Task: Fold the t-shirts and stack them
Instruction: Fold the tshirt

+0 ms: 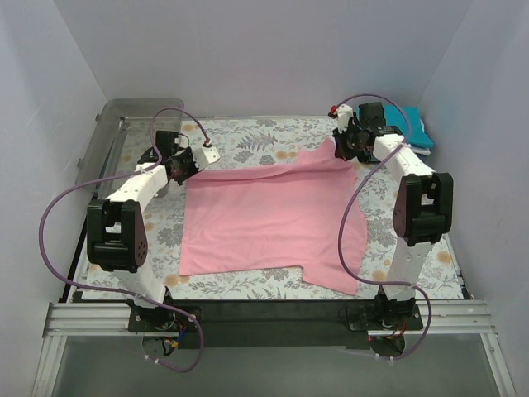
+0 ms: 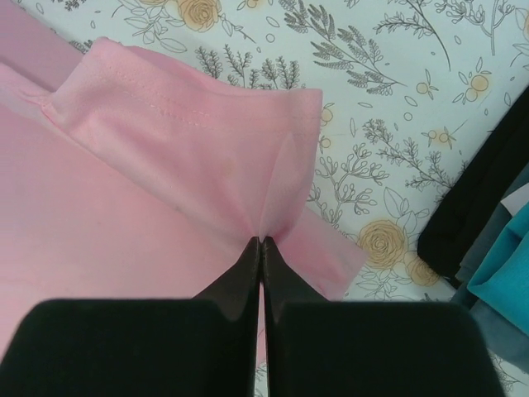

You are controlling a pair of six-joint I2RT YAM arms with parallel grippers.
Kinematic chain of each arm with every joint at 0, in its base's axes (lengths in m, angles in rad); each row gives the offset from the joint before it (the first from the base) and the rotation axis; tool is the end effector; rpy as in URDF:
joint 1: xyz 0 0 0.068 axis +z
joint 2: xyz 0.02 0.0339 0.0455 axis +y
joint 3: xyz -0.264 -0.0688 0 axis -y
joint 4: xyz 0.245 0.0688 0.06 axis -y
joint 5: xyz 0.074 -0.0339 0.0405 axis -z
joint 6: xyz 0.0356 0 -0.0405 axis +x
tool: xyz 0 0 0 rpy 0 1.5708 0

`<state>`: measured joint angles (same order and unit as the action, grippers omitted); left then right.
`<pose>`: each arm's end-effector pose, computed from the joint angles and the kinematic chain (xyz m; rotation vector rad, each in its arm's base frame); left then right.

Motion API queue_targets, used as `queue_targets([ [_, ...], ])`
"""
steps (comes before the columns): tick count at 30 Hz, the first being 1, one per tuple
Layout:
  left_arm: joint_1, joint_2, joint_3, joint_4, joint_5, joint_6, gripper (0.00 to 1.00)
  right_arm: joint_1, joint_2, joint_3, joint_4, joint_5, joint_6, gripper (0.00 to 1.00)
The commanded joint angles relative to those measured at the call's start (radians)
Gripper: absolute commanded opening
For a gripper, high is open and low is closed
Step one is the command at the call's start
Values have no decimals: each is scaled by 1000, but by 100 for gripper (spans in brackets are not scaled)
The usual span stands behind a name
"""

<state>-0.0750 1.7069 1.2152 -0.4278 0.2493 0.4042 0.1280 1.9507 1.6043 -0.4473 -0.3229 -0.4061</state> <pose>0.3642 -0.0362 0.2260 0.6838 2.3611 -0.1677 0.4392 0.0679 0.2551 -0.7616 2.1975 0.2426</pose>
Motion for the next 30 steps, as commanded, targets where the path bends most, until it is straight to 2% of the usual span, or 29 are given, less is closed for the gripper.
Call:
queue_targets([
  [1, 6, -66, -35, -28, 22, 10, 0, -7, -93, -62, 4, -31, -30, 1],
  [18, -6, -23, -131, -55, -10, 13, 0, -7, -87, -211, -11, -54, -63, 1],
  [29, -28, 23, -143, -65, -38, -21, 0, -8, -64, -244, -22, -45, -105, 1],
  [30, -28, 25, -138, -81, -33, -25, 7, -8, -64, -244, -36, -48, -108, 1],
])
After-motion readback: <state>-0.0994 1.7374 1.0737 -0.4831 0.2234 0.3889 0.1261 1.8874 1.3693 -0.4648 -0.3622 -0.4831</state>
